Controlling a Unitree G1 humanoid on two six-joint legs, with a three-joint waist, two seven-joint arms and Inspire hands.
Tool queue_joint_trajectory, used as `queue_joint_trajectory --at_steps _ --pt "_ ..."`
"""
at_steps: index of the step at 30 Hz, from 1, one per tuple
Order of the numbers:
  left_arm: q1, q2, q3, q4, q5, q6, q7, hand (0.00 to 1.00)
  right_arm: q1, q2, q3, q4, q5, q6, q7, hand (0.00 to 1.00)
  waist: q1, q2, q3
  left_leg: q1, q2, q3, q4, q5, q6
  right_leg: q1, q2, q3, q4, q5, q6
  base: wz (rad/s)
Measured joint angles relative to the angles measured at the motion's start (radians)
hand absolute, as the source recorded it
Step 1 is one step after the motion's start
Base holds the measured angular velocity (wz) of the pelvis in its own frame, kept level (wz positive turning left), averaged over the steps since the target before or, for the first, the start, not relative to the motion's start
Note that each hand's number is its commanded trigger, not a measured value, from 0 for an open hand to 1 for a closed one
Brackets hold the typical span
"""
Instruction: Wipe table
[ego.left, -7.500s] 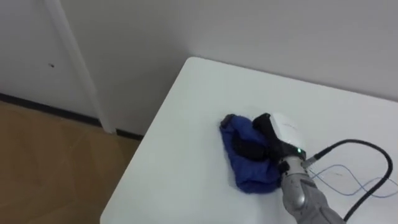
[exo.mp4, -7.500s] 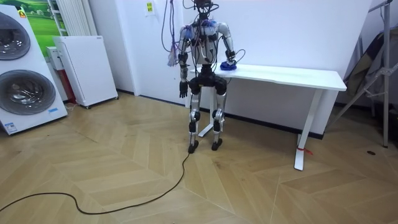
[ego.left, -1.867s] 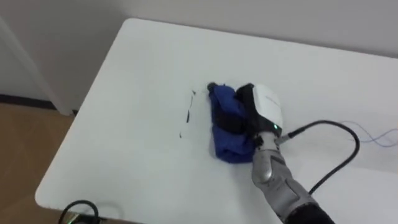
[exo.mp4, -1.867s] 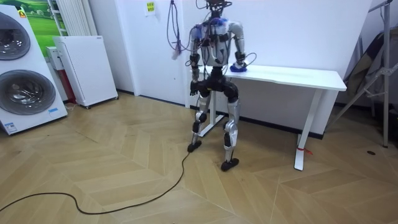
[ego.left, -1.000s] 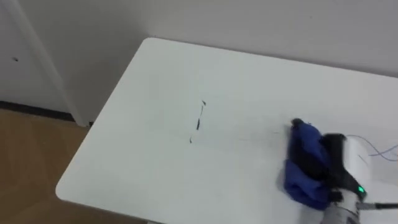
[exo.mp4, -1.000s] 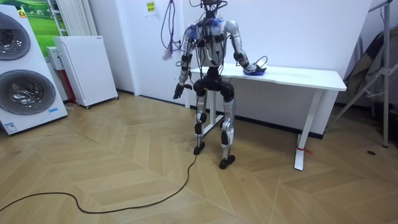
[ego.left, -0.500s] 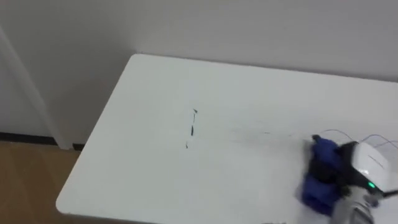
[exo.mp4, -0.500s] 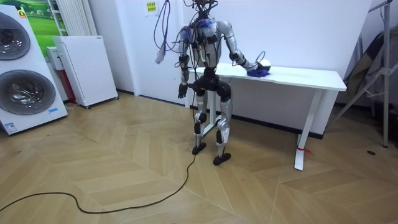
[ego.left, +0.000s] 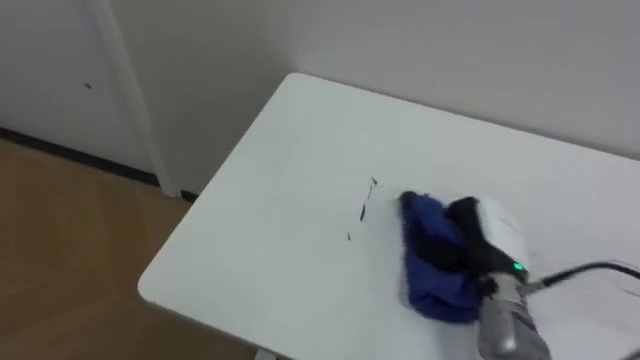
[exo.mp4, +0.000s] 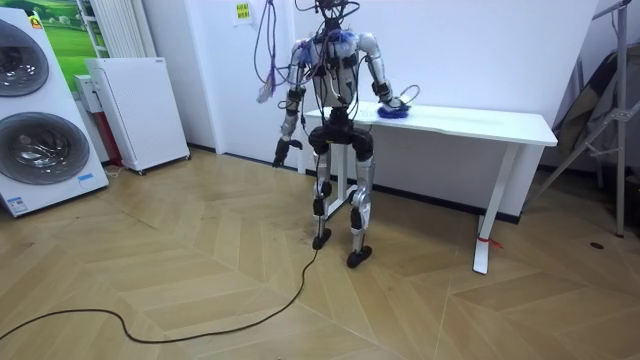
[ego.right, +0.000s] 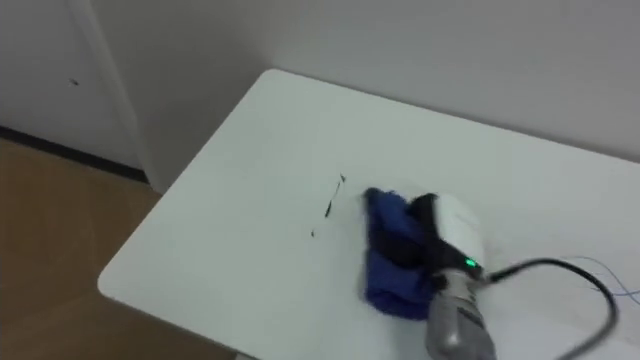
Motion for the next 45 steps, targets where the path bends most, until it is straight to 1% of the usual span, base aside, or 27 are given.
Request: queue_joint_trajectory --at_steps 2,4,8,9,11,12,13,14,15,16,17,18,19,20,22,24,26,28,30,32,34,35,37,39,41,44,45 --pt "0.009 0.01 0.06 -0.006 0.001 0.001 0.002 0.0 0.025 -0.026 -0.103 0.062 0.052 -0.005 -0.015 1.0 -0.017 -0.005 -0.0039 0.007 -0.003 0.01 0.002 -0.006 0.008 0.001 -0.006 0.0 0.006 0.003 0.005 -0.21" --pt "0.017 0.01 0.09 -0.011 0.001 0.001 0.003 0.0 0.029 -0.048 -0.209 0.159 0.078 -0.005 -0.021 1.0 -0.04 -0.006 -0.0146 0.022 -0.009 0.013 0.006 -0.015 0.021 0.015 -0.014 0.005 0.006 0.008 0.012 -0.11" --pt "0.004 0.003 0.042 -0.047 -0.007 -0.003 0.002 0.0 0.019 -0.068 -0.205 0.213 0.089 0.001 -0.022 1.0 -0.044 -0.001 -0.0168 0.034 -0.012 0.008 0.032 -0.038 0.03 0.026 -0.014 0.008 0.006 0.012 0.014 -0.26" --pt "-0.002 0.0 0.01 -0.047 -0.012 -0.004 0.002 0.0 -0.009 -0.062 -0.192 0.215 0.087 0.029 -0.022 1.0 -0.041 0.008 -0.0213 0.033 -0.013 -0.008 0.045 -0.049 0.034 0.028 -0.011 0.017 0.007 0.012 0.014 -0.53" --pt "-0.023 -0.014 -0.039 -0.037 -0.02 -0.003 0.005 0.0 -0.06 -0.048 -0.145 0.202 0.073 0.081 -0.023 1.0 -0.011 0.02 -0.0203 0.042 -0.015 -0.013 0.056 -0.057 0.036 0.023 -0.006 0.047 0.005 0.012 0.014 -0.76" --pt "-0.045 -0.021 -0.07 -0.019 -0.02 0.0 0.01 0.0 -0.089 -0.036 -0.104 0.189 0.02 0.127 -0.023 1.0 0.015 0.025 -0.0194 0.045 -0.014 -0.024 0.062 -0.063 0.034 0.019 0.002 0.057 0.005 0.012 0.014 -0.98" --pt "-0.066 -0.024 -0.099 0.005 -0.021 0.001 0.017 0.0 -0.108 -0.014 -0.041 0.149 -0.052 0.174 -0.017 1.0 0.037 0.026 -0.0188 0.045 -0.012 -0.04 0.07 -0.069 0.029 0.008 0.013 0.049 0.007 0.012 0.014 -1.0" --pt "-0.073 -0.027 -0.114 0.015 -0.024 0.001 0.02 0.0 -0.116 0.003 -0.003 0.117 -0.085 0.198 -0.007 1.0 0.047 0.026 -0.0184 0.045 -0.009 -0.047 0.074 -0.073 0.026 0.002 0.019 0.045 0.009 0.012 0.014 -1.04" --pt "-0.094 -0.032 -0.139 0.037 -0.025 0.003 0.02 0.0 -0.123 0.042 0.095 0.039 -0.157 0.241 0.024 1.0 0.077 0.027 -0.0177 0.044 -0.002 -0.056 0.079 -0.082 0.017 -0.012 0.032 0.029 0.008 0.012 0.014 -0.83" --pt "-0.116 -0.038 -0.167 0.056 -0.029 0.013 0.02 0.0 -0.134 0.088 0.199 -0.04 -0.224 0.27 0.068 1.0 0.083 0.029 -0.0167 0.034 0.004 -0.083 0.091 -0.09 0.007 -0.022 0.046 0.011 0.009 0.017 0.003 -0.59" --pt "-0.131 -0.042 -0.183 0.066 -0.031 0.016 0.02 0.0 -0.142 0.113 0.25 -0.071 -0.256 0.279 0.091 1.0 0.087 0.028 -0.0165 0.026 0.004 -0.102 0.099 -0.091 0.005 -0.027 0.051 0.0 0.01 0.017 0.001 -0.06" --pt "-0.162 -0.05 -0.212 0.087 -0.044 0.019 0.018 0.0 -0.182 0.158 0.348 -0.107 -0.297 0.294 0.137 1.0 0.102 0.028 -0.0137 0.012 0.004 -0.124 0.109 -0.091 0.001 -0.035 0.058 -0.004 0.016 0.014 -0.009 0.2" --pt "-0.183 -0.058 -0.235 0.095 -0.052 0.021 0.012 0.0 -0.247 0.196 0.43 -0.104 -0.306 0.291 0.187 1.0 0.132 0.029 -0.005 0.01 0.004 -0.134 0.109 -0.089 -0.005 -0.039 0.06 -0.003 0.024 0.004 -0.024 0.24" --pt "-0.186 -0.06 -0.248 0.095 -0.057 0.021 0.009 0.0 -0.274 0.213 0.454 -0.101 -0.306 0.286 0.211 1.0 0.144 0.029 -0.002 0.006 0.002 -0.145 0.11 -0.088 -0.006 -0.039 0.06 -0.005 0.024 0.001 -0.025 0.42" --pt "-0.18 -0.06 -0.243 0.044 -0.055 0.02 -0.005 0.0 -0.349 0.23 0.489 -0.092 -0.293 0.242 0.271 1.0 0.202 0.028 0.0079 -0.02 -0.003 -0.175 0.111 -0.078 -0.012 -0.043 0.06 -0.005 0.022 -0.005 -0.023 0.69" --pt "-0.117 -0.045 -0.224 0.011 -0.056 0.031 -0.009 0.0 -0.385 0.226 0.474 -0.046 -0.257 0.223 0.275 1.0 0.203 0.025 0.0121 -0.035 -0.005 -0.181 0.112 -0.068 -0.012 -0.045 0.055 -0.004 0.02 -0.011 -0.016 0.7" --pt "-0.051 -0.038 -0.195 0.001 -0.057 0.042 -0.01 0.0 -0.374 0.21 0.415 0.006 -0.181 0.181 0.248 1.0 0.195 0.023 0.0111 -0.042 -0.008 -0.179 0.112 -0.064 -0.01 -0.042 0.05 -0.026 0.017 -0.011 -0.015 0.57" --pt "0.005 -0.03 -0.15 0.003 -0.056 0.046 -0.013 0.0 -0.305 0.151 0.329 0.019 -0.058 0.103 0.194 1.0 0.149 0.011 0.0101 -0.048 -0.016 -0.169 0.109 -0.058 -0.004 -0.018 0.037 -0.054 0.0 -0.011 -0.015 0.72" --pt "0.026 -0.013 -0.107 0.004 -0.047 0.039 -0.013 0.0 -0.231 0.097 0.248 0.017 0.009 0.053 0.163 1.0 0.103 -0.004 0.0089 -0.044 -0.015 -0.136 0.099 -0.052 0.0 0.004 0.027 -0.051 -0.001 -0.012 -0.013 0.83" --pt "0.032 0.004 -0.057 0.008 -0.026 0.032 -0.012 0.0 -0.142 0.035 0.157 0.022 0.071 0.026 0.109 1.0 0.081 -0.016 0.0094 -0.029 -0.014 -0.109 0.088 -0.05 0.005 0.015 0.018 -0.042 0.004 -0.011 -0.011 0.42" --pt "0.058 0.011 0.001 0.005 -0.018 0.026 -0.012 0.0 -0.044 -0.017 0.03 0.06 0.108 0.008 0.053 1.0 0.063 -0.022 0.0068 0.007 -0.017 -0.085 0.064 -0.049 0.015 0.031 0.01 -0.027 0.008 -0.001 0.004 -0.24" --pt "0.061 0.011 0.012 0.005 -0.018 0.026 -0.012 0.0 -0.029 -0.025 -0.002 0.08 0.111 0.003 0.039 1.0 0.053 -0.023 0.0061 0.014 -0.018 -0.08 0.059 -0.05 0.018 0.036 0.008 -0.024 0.007 0.0 0.005 -0.26" --pt "0.057 0.012 0.028 0.001 -0.018 0.023 -0.012 0.0 -0.014 -0.031 -0.097 0.172 0.123 -0.003 0.011 1.0 -0.001 -0.028 -0.0053 0.023 -0.019 -0.073 0.063 -0.057 0.026 0.049 0.005 -0.018 0.007 0.002 0.007 -0.1" --pt "0.035 0.007 0.018 -0.012 -0.018 0.016 -0.012 0.0 0.002 -0.04 -0.121 0.186 0.122 -0.002 0.001 1.0 -0.011 -0.023 -0.0097 0.034 -0.015 -0.063 0.065 -0.065 0.029 0.053 0.004 -0.015 0.008 0.003 0.008 -0.3" --pt "0.005 -0.002 -0.012 -0.011 -0.021 0.015 -0.011 0.0 -0.008 -0.038 -0.114 0.184 0.122 0.01 -0.001 1.0 -0.004 -0.01 -0.0152 0.048 -0.015 -0.06 0.071 -0.071 0.032 0.055 0.005 0.013 0.007 0.003 0.008 -0.52" --pt "-0.047 -0.017 -0.105 0.001 -0.022 0.015 0.002 0.0 -0.084 -0.013 -0.047 0.171 0.08 0.095 -0.005 1.0 0.023 0.017 -0.0169 0.073 -0.012 -0.062 0.078 -0.082 0.033 0.045 0.007 0.016 0.033 0.0 0.013 -0.72" --pt "-0.074 -0.024 -0.147 0.012 -0.022 0.02 0.004 0.0 -0.128 -0.001 0.002 0.161 0.037 0.146 -0.003 1.0 0.043 0.03 -0.0145 0.069 -0.005 -0.061 0.09 -0.088 0.031 0.02 0.01 0.005 0.066 -0.003 0.014 -1.05"
